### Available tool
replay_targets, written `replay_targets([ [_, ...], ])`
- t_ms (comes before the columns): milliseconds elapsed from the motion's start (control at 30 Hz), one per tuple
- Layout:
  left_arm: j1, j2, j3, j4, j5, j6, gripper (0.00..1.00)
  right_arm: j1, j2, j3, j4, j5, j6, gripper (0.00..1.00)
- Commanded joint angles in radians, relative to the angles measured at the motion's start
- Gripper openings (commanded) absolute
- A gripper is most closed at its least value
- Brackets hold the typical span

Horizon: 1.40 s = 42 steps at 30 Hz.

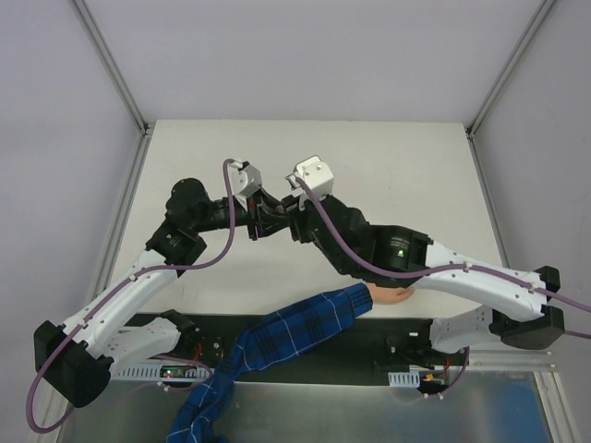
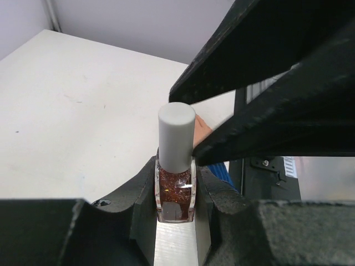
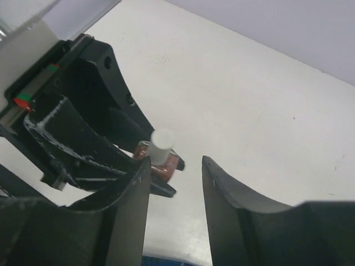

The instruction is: Paint the nails

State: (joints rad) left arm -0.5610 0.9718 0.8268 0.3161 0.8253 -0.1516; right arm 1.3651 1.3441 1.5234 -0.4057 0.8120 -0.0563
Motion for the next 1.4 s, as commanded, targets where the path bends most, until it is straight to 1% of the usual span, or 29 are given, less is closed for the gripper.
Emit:
replay_targets([
  [0, 0.013, 0.011, 0.044, 0.060, 0.078, -0.002, 0.00, -0.078, -0.134, 0.008, -0.068, -0.233, -0.126, 0.47],
  [33, 0.013, 0.016, 0.049, 0.069, 0.116, -0.009, 0.00, -0.104, -0.184, -0.012, -0.065, -0.319, -0.138, 0.54],
  [67, 0.013, 0.022, 0.057, 0.078, 0.150, -0.016, 0.00, -0.174, -0.203, -0.023, -0.065, -0.518, -0.148, 0.57],
  [100, 0.013, 0.036, 0.058, 0.095, 0.225, -0.040, 0.00, -0.214, -0.218, -0.029, -0.065, -0.625, -0.160, 0.62],
  [133, 0.013, 0.042, 0.060, 0.127, 0.260, -0.054, 0.00, -0.250, -0.242, -0.031, -0.076, -0.725, -0.168, 0.66],
  [167, 0.012, 0.050, 0.061, 0.153, 0.293, -0.072, 0.00, -0.309, -0.247, -0.032, -0.077, -0.889, -0.177, 0.68],
  [233, 0.012, 0.068, 0.060, 0.196, 0.362, -0.130, 0.00, -0.357, -0.253, -0.029, -0.082, -1.025, -0.206, 0.73],
  [267, 0.012, 0.073, 0.058, 0.234, 0.377, -0.147, 0.00, -0.398, -0.247, -0.022, -0.082, -1.133, -0.211, 0.73],
  [333, 0.012, 0.085, 0.057, 0.262, 0.420, -0.187, 0.00, -0.429, -0.234, -0.011, -0.073, -1.215, -0.214, 0.75],
  [367, 0.010, 0.090, 0.058, 0.284, 0.431, -0.196, 0.00, -0.455, -0.211, 0.001, -0.065, -1.281, -0.206, 0.74],
  [467, 0.006, 0.100, 0.057, 0.308, 0.448, -0.226, 0.00, -0.483, -0.169, 0.029, -0.039, -1.361, -0.182, 0.74],
  [633, -0.002, 0.100, 0.055, 0.324, 0.462, -0.241, 0.00, -0.494, -0.100, 0.070, -0.022, -1.401, -0.169, 0.69],
  [700, -0.002, 0.099, 0.054, 0.325, 0.463, -0.241, 0.00, -0.494, -0.086, 0.077, -0.024, -1.412, -0.159, 0.69],
  [733, -0.002, 0.099, 0.055, 0.325, 0.460, -0.241, 0.00, -0.494, -0.076, 0.075, -0.019, -1.412, -0.155, 0.66],
  [800, -0.002, 0.096, 0.054, 0.325, 0.457, -0.240, 0.00, -0.494, -0.071, 0.070, -0.019, -1.413, -0.151, 0.59],
  [833, -0.002, 0.093, 0.054, 0.325, 0.449, -0.240, 0.00, -0.494, -0.072, 0.061, -0.018, -1.412, -0.149, 0.48],
  [900, 0.000, 0.088, 0.048, 0.325, 0.431, -0.232, 0.00, -0.494, -0.077, 0.049, -0.015, -1.412, -0.140, 0.38],
  [933, 0.000, 0.085, 0.046, 0.324, 0.413, -0.229, 0.00, -0.495, -0.080, 0.040, -0.009, -1.409, -0.136, 0.27],
  [1000, 0.001, 0.077, 0.047, 0.292, 0.376, -0.198, 0.00, -0.492, -0.097, 0.000, 0.001, -1.378, -0.125, 0.15],
  [1033, 0.001, 0.074, 0.048, 0.272, 0.324, -0.183, 0.00, -0.488, -0.105, -0.018, 0.016, -1.351, -0.113, 0.00],
  [1100, 0.006, 0.058, 0.044, 0.204, 0.258, -0.126, 0.00, -0.424, -0.128, -0.063, 0.018, -1.041, -0.103, 0.00],
  [1133, 0.007, 0.053, 0.043, 0.183, 0.217, -0.106, 0.00, -0.358, -0.131, -0.068, 0.002, -0.793, -0.099, 0.00],
  [1167, 0.007, 0.045, 0.037, 0.134, 0.119, -0.085, 0.00, -0.190, -0.128, -0.080, 0.011, -0.198, -0.076, 0.00],
  [1200, 0.010, 0.030, 0.031, 0.120, 0.056, -0.059, 0.00, -0.122, -0.100, -0.088, 0.010, 0.022, -0.047, 0.00],
  [1233, 0.012, 0.021, 0.023, 0.110, 0.013, -0.048, 0.00, -0.019, -0.082, -0.085, 0.011, 0.194, 0.004, 0.00],
  [1267, 0.015, 0.016, 0.012, 0.103, -0.045, -0.039, 0.00, 0.008, -0.066, -0.082, 0.004, 0.389, 0.034, 0.00],
  [1300, 0.021, 0.012, 0.009, 0.092, -0.064, -0.022, 0.00, 0.018, -0.047, -0.081, 0.005, 0.412, 0.051, 0.00],
  [1333, 0.024, 0.010, 0.005, 0.089, -0.077, -0.017, 0.00, 0.023, -0.042, -0.081, 0.004, 0.402, 0.091, 0.01],
  [1367, 0.026, 0.011, 0.000, 0.090, -0.069, -0.011, 0.00, 0.023, -0.039, -0.077, 0.004, 0.359, 0.123, 0.00],
])
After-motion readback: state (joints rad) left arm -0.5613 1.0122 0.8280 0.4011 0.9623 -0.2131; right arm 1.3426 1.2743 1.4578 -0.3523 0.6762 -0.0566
